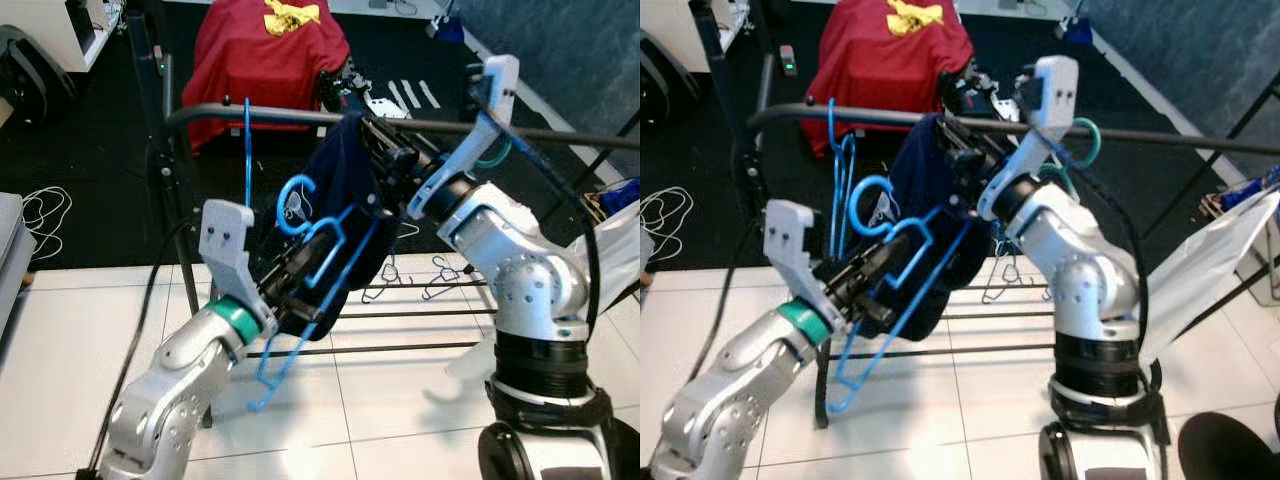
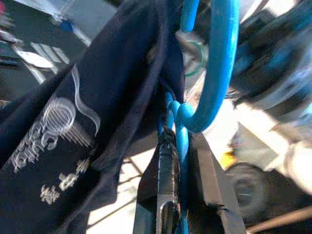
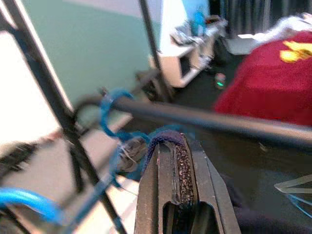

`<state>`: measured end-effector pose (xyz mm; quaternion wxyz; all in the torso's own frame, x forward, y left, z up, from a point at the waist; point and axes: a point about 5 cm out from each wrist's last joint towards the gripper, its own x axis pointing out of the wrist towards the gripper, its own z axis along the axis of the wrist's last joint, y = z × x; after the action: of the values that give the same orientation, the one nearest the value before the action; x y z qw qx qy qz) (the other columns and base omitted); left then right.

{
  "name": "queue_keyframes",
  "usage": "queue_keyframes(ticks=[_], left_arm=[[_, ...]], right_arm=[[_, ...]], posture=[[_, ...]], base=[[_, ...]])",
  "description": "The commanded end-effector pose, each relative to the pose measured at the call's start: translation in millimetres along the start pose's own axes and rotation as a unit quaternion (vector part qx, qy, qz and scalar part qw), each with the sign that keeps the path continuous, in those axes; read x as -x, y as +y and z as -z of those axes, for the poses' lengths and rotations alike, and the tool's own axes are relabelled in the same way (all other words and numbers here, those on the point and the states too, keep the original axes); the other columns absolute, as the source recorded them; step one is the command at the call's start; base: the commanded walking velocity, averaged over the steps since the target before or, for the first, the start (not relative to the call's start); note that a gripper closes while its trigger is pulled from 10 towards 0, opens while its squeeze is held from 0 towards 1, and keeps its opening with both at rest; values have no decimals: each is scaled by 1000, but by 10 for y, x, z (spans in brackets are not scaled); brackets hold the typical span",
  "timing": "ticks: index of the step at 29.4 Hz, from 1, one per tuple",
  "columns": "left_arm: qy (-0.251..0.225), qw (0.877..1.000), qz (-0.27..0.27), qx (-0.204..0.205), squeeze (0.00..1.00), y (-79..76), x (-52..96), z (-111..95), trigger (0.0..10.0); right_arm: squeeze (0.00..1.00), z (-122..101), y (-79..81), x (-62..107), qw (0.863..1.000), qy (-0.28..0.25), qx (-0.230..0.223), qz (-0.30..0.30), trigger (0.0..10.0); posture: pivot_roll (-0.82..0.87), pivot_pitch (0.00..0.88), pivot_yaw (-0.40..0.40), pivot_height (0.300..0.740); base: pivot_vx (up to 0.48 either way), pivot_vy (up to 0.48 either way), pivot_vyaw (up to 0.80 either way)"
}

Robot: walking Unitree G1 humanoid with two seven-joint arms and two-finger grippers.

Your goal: Hang hanger

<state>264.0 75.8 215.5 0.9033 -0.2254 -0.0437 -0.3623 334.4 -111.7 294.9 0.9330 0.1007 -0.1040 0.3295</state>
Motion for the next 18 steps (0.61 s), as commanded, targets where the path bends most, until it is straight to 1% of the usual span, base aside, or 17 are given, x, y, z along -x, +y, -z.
queue_keyframes(ticks=[1,2,3,4,5,6,7,8,9,10,11,14,15,16,17,18], left_arm=[[-17,998,50,36,0,-94,35,-74,10000],[-17,998,50,36,0,-94,35,-74,10000],[-24,996,63,53,0,-104,63,-100,10000],[-24,996,63,53,0,-104,63,-100,10000],[-22,996,71,55,0,-108,94,-103,10000],[-22,996,71,55,0,-108,94,-103,10000],[-12,995,80,52,0,-119,133,-79,10000],[-12,995,80,52,0,-119,133,-79,10000],[2,995,90,50,0,-135,180,-44,10000],[2,995,90,50,0,-135,180,-44,10000],[15,994,98,49,0,-147,226,-8,10000],[15,994,98,49,0,-147,226,-8,10000],[24,993,102,49,0,-153,255,23,10000],[24,993,102,49,0,-153,255,23,10000],[24,993,99,58,0,-156,238,49,10000],[22,993,98,63,0,-159,224,47,10000]], right_arm=[[0,35,-74,31,999,2,45,19,10000],[0,35,-74,31,999,2,45,19,10000],[0,39,-123,44,996,5,80,32,10000],[0,39,-123,44,996,5,80,32,10000],[0,20,-159,53,993,4,110,39,10000],[0,20,-159,53,993,4,110,39,10000],[0,-25,-200,62,988,2,150,48,10000],[0,-25,-200,62,988,2,150,48,10000],[0,-67,-240,72,980,2,189,53,10000],[0,-67,-240,72,980,2,189,53,10000],[0,-83,-267,85,973,9,227,52,10000],[0,-83,-267,85,973,9,227,52,10000],[0,-84,-274,97,965,17,257,45,10000],[0,-84,-274,97,965,17,257,45,10000],[1000,-192,-119,101,972,-21,235,-4,10000],[1000,-241,-63,103,974,-40,220,-19,10000]], posture=[[-38,73,-30,740],[-38,73,-30,740],[-36,74,-30,740],[-36,74,-30,740],[-37,74,-30,740],[-37,74,-30,740],[-39,74,-30,740],[-39,74,-30,740],[-42,75,-29,740],[-42,75,-29,740],[-42,76,-30,740],[-42,76,-30,740],[-42,76,-30,740],[-42,76,-30,740],[-44,76,-34,740],[-44,76,-34,740]], base=[[0,0,0],[0,0,0],[0,0,0],[0,0,0],[0,0,0],[0,0,0],[0,0,0],[0,0,0],[0,0,0],[0,0,0],[0,0,0],[0,0,0],[0,0,0],[0,0,0],[0,0,0],[0,0,0]])
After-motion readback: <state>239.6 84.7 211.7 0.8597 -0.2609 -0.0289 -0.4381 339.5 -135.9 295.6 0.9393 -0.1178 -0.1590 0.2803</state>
